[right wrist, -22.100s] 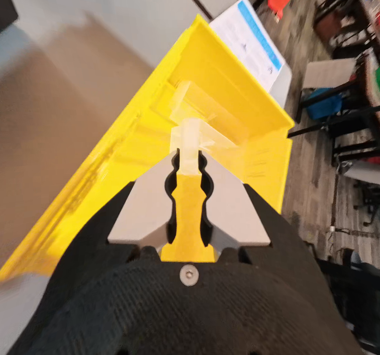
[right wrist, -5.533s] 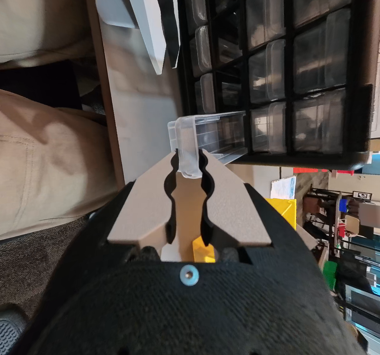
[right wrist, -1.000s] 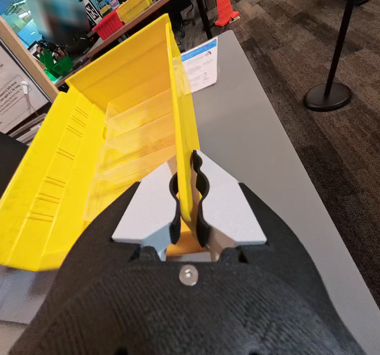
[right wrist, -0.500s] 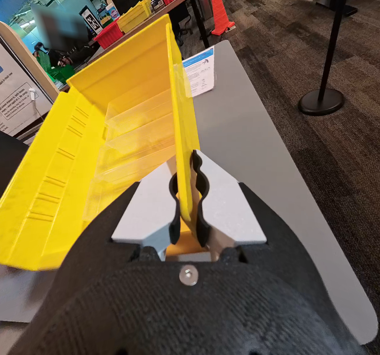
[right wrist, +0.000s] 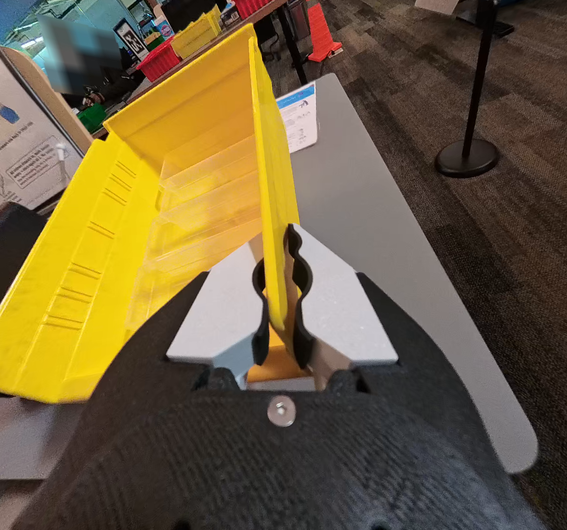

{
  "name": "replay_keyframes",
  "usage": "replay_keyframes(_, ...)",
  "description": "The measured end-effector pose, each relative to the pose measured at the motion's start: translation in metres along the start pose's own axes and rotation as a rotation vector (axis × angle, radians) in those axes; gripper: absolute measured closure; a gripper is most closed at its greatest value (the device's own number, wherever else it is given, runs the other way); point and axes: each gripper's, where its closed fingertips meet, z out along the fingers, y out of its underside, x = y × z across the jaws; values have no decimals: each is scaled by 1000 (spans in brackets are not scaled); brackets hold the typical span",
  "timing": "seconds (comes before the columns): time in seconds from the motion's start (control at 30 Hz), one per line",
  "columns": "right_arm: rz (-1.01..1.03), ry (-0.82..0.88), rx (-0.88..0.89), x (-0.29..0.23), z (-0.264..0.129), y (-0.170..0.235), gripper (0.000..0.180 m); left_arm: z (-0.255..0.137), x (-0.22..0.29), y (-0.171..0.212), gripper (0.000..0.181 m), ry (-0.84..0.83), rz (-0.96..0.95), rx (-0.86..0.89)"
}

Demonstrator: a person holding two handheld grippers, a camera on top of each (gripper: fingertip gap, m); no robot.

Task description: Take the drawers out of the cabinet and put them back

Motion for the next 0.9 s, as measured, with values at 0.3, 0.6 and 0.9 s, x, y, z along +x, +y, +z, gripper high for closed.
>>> replay_keyframes(0.3,-88,-79,-5,-73,-60,-62,175,-29,-12,-37,178,22,-57,110)
replay_keyframes(0.6,-240,-213,-127,-187,-59,-102,175,-44,-25,-59,177,-15,-21,181)
replay_keyframes(0.9,-247,-523,-197,-354,-19,-68,175,-90,-67,-108,176,-137,44,294)
